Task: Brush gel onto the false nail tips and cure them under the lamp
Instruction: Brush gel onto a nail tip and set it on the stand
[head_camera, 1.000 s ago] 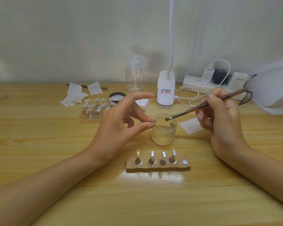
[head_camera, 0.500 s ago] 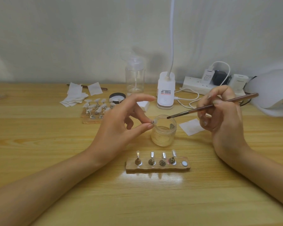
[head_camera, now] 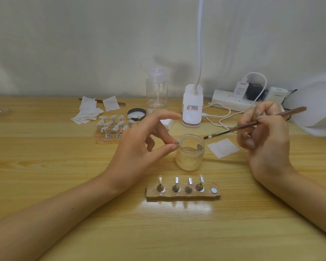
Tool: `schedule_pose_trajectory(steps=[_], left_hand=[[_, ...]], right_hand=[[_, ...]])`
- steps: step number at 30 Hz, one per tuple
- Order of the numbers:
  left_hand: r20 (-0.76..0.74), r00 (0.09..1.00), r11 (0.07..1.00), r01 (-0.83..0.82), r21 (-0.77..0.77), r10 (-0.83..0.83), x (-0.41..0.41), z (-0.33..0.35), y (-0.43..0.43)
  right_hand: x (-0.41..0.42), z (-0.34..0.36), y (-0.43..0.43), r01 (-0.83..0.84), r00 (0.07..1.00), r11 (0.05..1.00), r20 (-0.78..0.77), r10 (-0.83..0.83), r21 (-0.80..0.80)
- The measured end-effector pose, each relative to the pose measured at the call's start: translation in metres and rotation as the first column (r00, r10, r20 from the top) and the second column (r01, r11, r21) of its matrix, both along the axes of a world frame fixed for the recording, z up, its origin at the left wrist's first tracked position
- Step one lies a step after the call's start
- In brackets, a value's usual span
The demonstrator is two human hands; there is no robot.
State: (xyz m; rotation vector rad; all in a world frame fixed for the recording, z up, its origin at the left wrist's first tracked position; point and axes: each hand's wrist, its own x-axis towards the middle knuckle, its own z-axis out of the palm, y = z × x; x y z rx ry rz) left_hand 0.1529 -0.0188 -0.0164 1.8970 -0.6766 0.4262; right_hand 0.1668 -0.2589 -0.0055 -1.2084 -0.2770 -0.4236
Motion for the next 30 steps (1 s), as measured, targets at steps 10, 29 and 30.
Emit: schedule_pose_trajectory(steps=[10, 29, 30], left_hand=[[-0.027, 1.000, 1.000, 0.003, -0.011, -0.003, 0.001, -0.001, 0.000], [-0.028, 1.000, 1.000, -0.015, -0.026, 0.014, 0.001, -0.001, -0.001], [-0.029, 0.999, 1.000, -0.015, -0.026, 0.014, 0.001, -0.001, -0.001]], right_hand=[[-0.001, -0.001, 0.009, -0.158, 0.977, 0.985, -0.152, 0.147, -0.063], [-0.005, -0.001, 0.014, -0.172, 0.982, 0.969, -0.110, 0.154, -0.180], [-0.006, -0.001, 0.014, -0.162, 0.982, 0.969, -0.123, 0.140, -0.188]])
